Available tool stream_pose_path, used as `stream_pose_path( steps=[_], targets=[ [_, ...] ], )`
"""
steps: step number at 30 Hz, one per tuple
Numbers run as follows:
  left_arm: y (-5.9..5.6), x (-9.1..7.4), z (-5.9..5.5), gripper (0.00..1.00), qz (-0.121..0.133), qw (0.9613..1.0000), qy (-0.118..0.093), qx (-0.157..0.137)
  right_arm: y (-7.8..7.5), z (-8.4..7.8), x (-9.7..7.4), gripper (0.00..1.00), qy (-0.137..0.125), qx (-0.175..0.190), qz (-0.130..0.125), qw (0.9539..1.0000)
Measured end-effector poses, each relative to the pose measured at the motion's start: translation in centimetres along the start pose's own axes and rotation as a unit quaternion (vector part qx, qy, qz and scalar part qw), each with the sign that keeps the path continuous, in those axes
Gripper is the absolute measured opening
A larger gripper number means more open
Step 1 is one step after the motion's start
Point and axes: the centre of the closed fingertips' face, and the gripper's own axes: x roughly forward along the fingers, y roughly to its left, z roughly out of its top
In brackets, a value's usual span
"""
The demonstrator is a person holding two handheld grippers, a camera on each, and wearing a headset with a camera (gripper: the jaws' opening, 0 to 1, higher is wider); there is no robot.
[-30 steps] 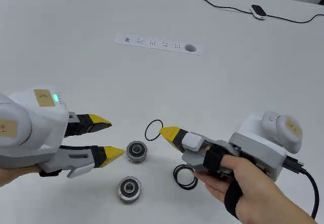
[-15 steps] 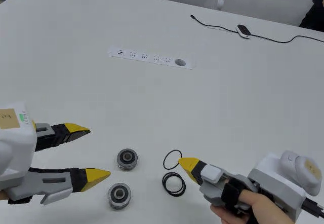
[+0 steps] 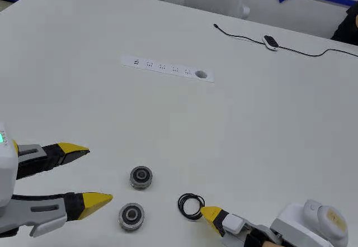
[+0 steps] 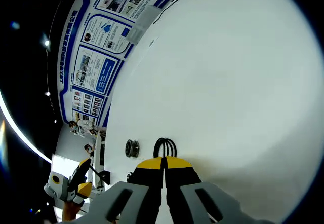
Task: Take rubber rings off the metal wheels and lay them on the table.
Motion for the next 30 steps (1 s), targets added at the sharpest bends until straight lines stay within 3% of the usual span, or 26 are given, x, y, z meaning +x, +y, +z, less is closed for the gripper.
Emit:
stream_pose_path(
  steps=[9,12,15,20,25,26,28,30],
  targets=[
    [0.2,-0.2,-0.6,0.53,0.008,0.9999,0.0,-0.01,-0.4,0.5,-0.2,0.08,-0.01,-0.03,-0.016,0.9994],
    [0.2,-0.3,-0.6,0.53,0.008,0.9999,-0.001,-0.013,-0.3,1.0,-0.7,0.11,-0.011,-0.058,-0.023,0.998],
    [0.2,-0.4,-0.7,0.53,0.009,0.9998,0.0,-0.015,0.1,2.2,-1.8,0.11,-0.017,-0.15,-0.027,0.9882],
    [0.6,-0.7,-1.3,0.58,0.013,0.9996,0.011,-0.024,1.3,4.6,-3.0,0.15,-0.047,-0.24,-0.022,0.9693],
    [1.0,-1.5,-1.6,0.61,0.026,0.9991,0.009,-0.034,2.7,5.5,-4.2,0.21,-0.057,-0.343,-0.01,0.9375],
    [1.1,-1.6,-1.7,0.62,0.029,0.9989,0.008,-0.037,3.0,5.6,-4.3,0.22,-0.062,-0.348,-0.004,0.9353],
    [1.2,-1.9,-2.1,0.64,0.037,0.9983,0.007,-0.045,3.2,5.8,-4.8,0.24,-0.066,-0.335,0.004,0.94],
    [1.3,-2.1,-2.5,0.65,0.042,0.9978,0.009,-0.051,3.2,6.2,-5.2,0.27,-0.074,-0.332,0.006,0.9403]
  ],
)
